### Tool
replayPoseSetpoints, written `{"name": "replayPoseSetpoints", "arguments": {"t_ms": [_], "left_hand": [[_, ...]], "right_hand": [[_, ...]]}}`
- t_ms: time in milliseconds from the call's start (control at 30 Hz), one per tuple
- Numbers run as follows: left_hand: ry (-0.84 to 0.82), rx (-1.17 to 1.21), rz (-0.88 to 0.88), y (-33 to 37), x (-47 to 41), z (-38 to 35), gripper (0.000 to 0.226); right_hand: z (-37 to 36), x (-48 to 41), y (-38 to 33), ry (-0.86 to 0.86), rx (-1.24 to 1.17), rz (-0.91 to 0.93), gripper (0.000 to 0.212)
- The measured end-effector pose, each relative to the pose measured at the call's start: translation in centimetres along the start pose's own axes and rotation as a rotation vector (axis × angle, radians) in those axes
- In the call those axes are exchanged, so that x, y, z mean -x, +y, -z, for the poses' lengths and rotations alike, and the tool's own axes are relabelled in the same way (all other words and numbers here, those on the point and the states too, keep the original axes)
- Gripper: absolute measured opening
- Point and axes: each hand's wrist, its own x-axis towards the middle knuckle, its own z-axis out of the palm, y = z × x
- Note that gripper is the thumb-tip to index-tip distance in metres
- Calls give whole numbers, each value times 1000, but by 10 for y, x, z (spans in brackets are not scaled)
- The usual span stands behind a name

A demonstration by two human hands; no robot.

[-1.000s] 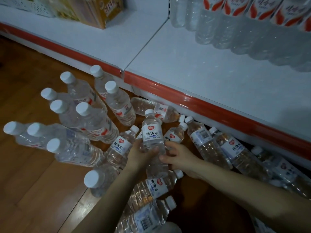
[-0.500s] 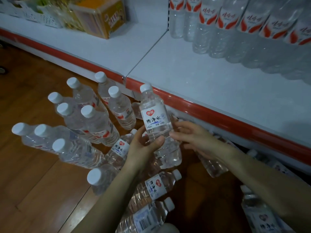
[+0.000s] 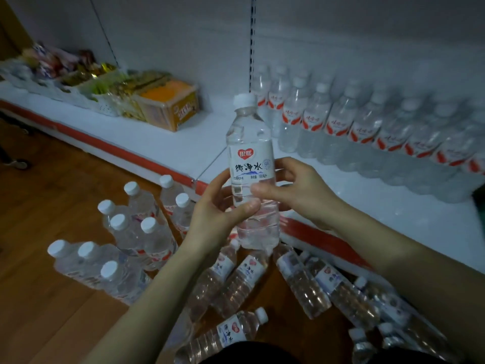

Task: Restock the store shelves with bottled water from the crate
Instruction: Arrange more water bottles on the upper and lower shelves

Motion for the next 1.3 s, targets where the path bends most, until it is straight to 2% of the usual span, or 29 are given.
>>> {"name": "replayPoseSetpoints", "arguments": {"t_ms": [267,567,667,833,967,1100,1200,1300], "left_hand": [[-26,-26,-262,101,-14,-23,66],[-151,19,-508,208,-40,-58,63],[-212,56,-568,242,-51,-79,69],[-273,127,-614,289,-71,-124,62],[-306,110,-607,322,-96,-165,71],[-362,106,-632,353,-125,-210,57],[-403,63,-639,370,-146,-245,62],[-437,28,-607,381,-167,-280,57]], "right_hand": [[43,10,-106,118,4,197,34],[97,24,-210,289,22,398,62],[121,26,-236,338,-6,436,50],[166,25,-268,386,-65,451,32],[213,19,-287,455,-27,463,58],[268,13,-308,486,46,460,61],[310,10,-320,478,78,394,60],[347,5,-325,500,81,315,52]]}}
